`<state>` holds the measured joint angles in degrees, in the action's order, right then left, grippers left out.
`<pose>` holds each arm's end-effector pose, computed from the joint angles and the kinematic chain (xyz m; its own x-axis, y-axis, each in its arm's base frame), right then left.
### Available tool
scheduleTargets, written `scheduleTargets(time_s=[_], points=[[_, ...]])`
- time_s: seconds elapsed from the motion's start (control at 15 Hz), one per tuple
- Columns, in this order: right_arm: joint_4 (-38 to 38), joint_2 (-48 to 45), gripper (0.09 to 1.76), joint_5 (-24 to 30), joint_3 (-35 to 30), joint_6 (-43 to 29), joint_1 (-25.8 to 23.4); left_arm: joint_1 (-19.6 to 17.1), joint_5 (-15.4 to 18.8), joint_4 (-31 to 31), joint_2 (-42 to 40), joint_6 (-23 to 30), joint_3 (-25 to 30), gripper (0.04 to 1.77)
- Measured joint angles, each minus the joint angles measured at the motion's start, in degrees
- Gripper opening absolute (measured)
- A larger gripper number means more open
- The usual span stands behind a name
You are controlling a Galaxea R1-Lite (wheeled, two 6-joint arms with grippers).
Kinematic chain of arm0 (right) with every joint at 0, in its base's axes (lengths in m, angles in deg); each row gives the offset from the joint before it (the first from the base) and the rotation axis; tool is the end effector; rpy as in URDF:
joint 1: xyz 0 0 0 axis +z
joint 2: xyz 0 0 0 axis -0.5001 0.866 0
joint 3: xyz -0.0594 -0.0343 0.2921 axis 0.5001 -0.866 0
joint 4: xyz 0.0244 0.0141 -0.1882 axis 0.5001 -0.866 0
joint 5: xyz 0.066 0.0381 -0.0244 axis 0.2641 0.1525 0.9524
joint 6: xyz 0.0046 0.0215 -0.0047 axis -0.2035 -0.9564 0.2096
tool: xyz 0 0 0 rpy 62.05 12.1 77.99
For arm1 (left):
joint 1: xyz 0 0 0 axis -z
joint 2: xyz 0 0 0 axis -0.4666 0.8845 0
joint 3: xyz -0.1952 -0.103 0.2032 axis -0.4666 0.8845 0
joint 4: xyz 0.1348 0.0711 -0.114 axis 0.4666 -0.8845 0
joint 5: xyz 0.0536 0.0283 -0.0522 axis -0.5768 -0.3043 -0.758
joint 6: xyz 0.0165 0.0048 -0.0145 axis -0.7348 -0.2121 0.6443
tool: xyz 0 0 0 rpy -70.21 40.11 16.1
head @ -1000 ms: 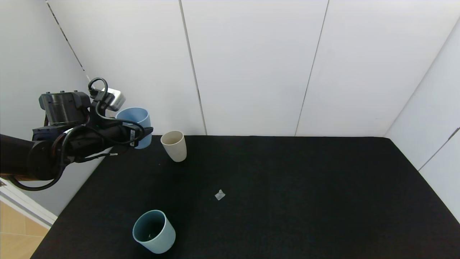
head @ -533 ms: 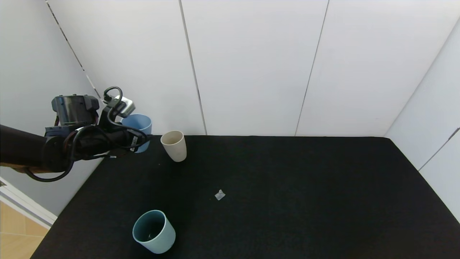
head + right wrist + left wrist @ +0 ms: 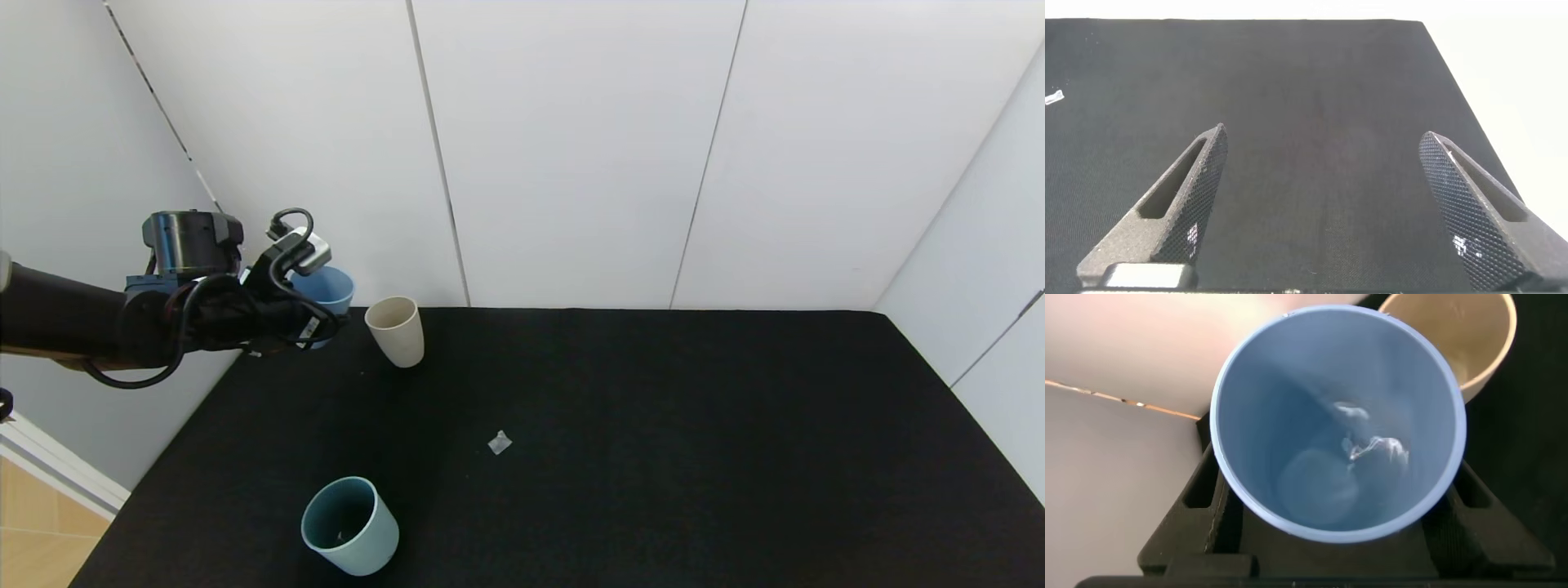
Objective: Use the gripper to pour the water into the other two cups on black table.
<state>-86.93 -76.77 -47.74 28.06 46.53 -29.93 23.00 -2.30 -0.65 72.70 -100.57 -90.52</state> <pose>-0.0228 -0.0005 0.0758 0.9998 -0.0188 0.0024 0.0187 0.9989 0.0424 0.4009 0.0312 0.1683 0.9171 -0.0387 -0.3967 0.2623 0.8079 0.5277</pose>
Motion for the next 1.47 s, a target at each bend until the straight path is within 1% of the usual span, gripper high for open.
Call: scheduleTargets(time_s=[0.13, 0.33, 0.47, 0.6, 0.67, 0.8, 1.0, 1.2, 1.47], points=[[0.0, 0.0, 1.71, 0.0, 0.0, 0.0, 0.0, 0.0, -0.1, -1.8, 0.5, -2.6, -1.9, 1.23], [0.0, 0.0, 1.71, 0.0, 0.0, 0.0, 0.0, 0.0, -2.5, -5.3, 1.4, -6.3, -5.9, 1.23], [0.0, 0.0, 1.71, 0.0, 0.0, 0.0, 0.0, 0.1, -3.4, -7.8, 2.0, -8.6, -8.3, 1.23], [0.0, 0.0, 1.71, 0.0, 0.0, 0.0, 0.0, 0.2, -3.7, -9.7, 2.4, -11.0, -9.5, 1.23], [0.0, 0.0, 1.71, 0.0, 0.0, 0.0, 0.0, 0.4, -4.4, -10.3, 2.5, -11.9, -9.8, 1.23], [0.0, 0.0, 1.71, 0.0, 0.0, 0.0, 0.0, 0.9, -6.4, -10.6, 2.9, -14.0, -10.5, 1.23], [0.0, 0.0, 1.71, 0.0, 0.0, 0.0, 0.0, 1.6, -7.7, -10.7, 3.9, -16.3, -11.8, 1.23], [0.0, 0.0, 1.71, 0.0, 0.0, 0.0, 0.0, 2.0, -9.9, -10.8, 5.0, -20.6, -12.7, 1.23], [0.0, 0.0, 1.71, 0.0, 0.0, 0.0, 0.0, 3.4, -12.5, -10.8, 6.6, -23.9, -13.9, 1.23]])
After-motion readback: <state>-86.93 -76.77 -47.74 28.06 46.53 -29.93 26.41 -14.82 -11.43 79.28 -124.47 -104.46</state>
